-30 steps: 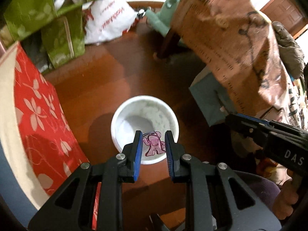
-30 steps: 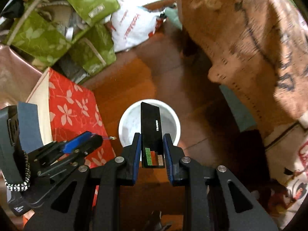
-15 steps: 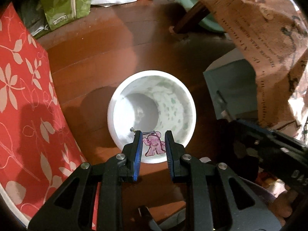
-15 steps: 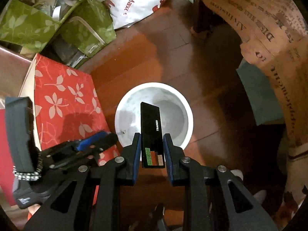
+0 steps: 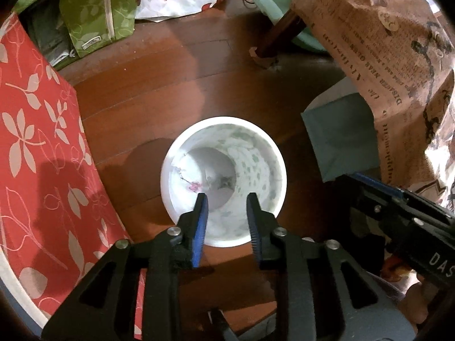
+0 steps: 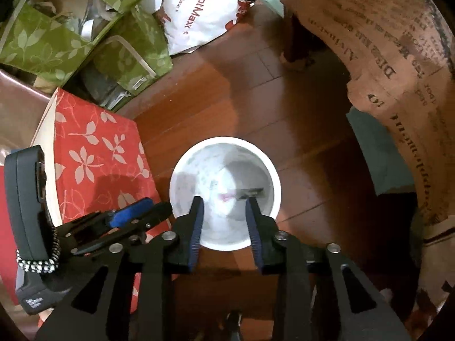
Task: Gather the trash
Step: 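Open left gripper over the bin while right gripper releases the black card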
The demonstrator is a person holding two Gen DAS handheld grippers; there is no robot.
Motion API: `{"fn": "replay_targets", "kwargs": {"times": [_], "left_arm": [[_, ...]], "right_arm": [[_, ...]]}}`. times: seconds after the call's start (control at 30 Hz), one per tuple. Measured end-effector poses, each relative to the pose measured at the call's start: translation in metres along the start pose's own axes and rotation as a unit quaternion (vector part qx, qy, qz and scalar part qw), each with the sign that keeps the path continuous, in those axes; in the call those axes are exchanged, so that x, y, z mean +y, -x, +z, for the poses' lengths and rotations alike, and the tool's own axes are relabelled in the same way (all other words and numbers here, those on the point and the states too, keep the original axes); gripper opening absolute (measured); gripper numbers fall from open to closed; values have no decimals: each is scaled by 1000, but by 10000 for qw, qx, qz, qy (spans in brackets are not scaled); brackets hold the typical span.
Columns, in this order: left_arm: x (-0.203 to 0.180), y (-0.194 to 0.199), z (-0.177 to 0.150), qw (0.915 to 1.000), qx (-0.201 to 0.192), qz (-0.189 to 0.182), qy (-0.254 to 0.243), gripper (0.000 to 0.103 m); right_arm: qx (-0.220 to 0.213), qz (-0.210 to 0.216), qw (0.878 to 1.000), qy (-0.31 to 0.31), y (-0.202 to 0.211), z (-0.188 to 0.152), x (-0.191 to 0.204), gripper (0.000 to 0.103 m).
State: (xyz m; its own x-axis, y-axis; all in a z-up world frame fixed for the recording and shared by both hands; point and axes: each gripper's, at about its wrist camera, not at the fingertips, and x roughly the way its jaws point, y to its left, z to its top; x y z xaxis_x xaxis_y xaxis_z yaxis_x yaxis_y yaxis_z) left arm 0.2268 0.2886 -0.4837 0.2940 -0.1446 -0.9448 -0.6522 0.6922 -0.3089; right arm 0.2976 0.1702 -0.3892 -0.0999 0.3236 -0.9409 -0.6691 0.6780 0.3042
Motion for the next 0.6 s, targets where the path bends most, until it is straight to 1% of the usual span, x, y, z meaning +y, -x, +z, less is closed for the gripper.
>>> {"fn": "replay_targets", "kwargs": {"times": [0.13,0.27,0.43,0.6], "left_arm": [[-4,11,0,9999,-62,58,-56,29],[-9,31,-1,9995,-258,71,-155,29],[-23,70,-3,9973,-649,80,-329,29],[-40,112,-8,9932,-1045,30,-508,29]], "right_arm": [[-74,-70,9999,-9,8,-2,0,35],[-318,-97,9994,84,28,-6,5,35],[-672,-138,9974,223,59,-14,9,35],[-1100,-7,9936,252,101,-22,10,35]]}}
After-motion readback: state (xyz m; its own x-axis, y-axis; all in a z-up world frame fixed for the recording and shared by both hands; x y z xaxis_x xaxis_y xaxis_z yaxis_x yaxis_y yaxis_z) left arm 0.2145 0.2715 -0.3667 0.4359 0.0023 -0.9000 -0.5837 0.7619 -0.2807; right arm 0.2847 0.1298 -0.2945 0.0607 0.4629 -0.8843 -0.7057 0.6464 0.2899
